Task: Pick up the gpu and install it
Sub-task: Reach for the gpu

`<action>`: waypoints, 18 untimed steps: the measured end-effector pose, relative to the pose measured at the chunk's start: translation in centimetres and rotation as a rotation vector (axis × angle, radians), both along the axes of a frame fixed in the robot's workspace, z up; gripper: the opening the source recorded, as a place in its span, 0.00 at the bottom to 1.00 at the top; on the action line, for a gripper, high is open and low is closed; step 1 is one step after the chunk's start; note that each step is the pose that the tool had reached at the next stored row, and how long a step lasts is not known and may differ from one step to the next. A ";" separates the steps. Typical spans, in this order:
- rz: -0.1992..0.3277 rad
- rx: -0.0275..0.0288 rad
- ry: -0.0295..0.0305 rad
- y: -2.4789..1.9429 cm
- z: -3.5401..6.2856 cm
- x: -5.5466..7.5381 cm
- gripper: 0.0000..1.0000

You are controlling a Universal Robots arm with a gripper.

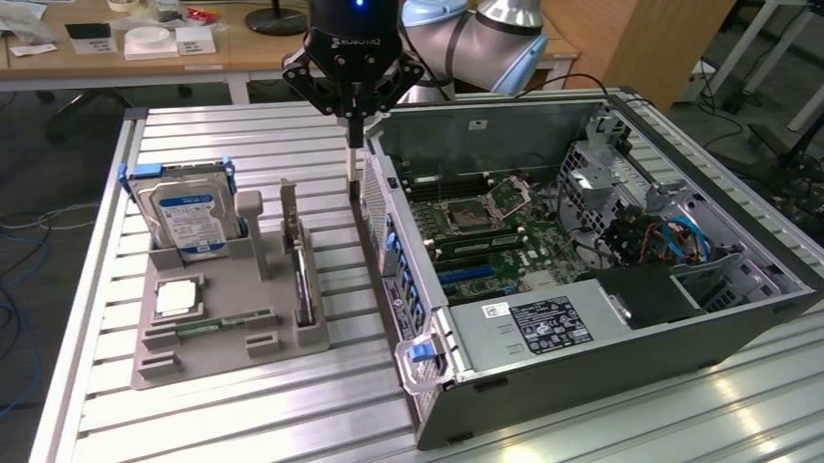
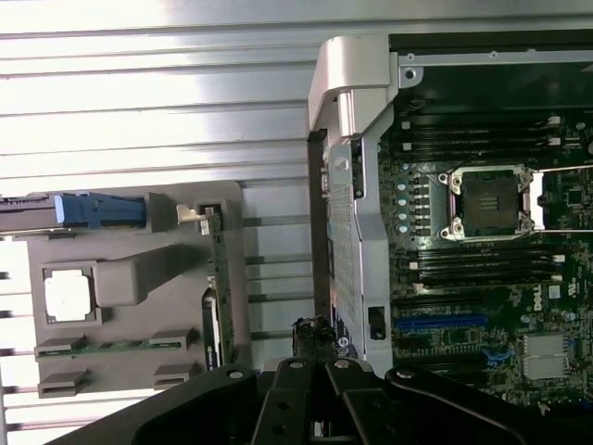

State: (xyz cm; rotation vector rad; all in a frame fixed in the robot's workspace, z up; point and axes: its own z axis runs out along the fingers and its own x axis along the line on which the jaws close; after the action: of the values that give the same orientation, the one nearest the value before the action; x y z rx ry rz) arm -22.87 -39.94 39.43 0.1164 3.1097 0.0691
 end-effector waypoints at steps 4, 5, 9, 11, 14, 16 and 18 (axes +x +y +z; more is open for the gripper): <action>0.000 0.0000 0.0000 0.00 0.00 -0.1 0.11; 0.000 0.0000 0.0000 0.00 0.00 -0.1 0.11; 0.000 -0.0001 0.0000 -0.01 0.00 -0.3 0.11; 0.000 0.0000 -0.0001 -0.01 0.00 -0.3 0.11; 0.000 0.0000 0.0000 -0.02 0.00 -0.4 0.11; 0.000 0.0000 0.0000 -0.02 0.00 -0.5 0.11; 0.000 0.0000 0.0000 -0.02 0.00 -0.6 0.11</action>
State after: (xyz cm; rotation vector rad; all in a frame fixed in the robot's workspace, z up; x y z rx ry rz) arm -23.44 -39.97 39.43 0.1163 3.1097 0.0690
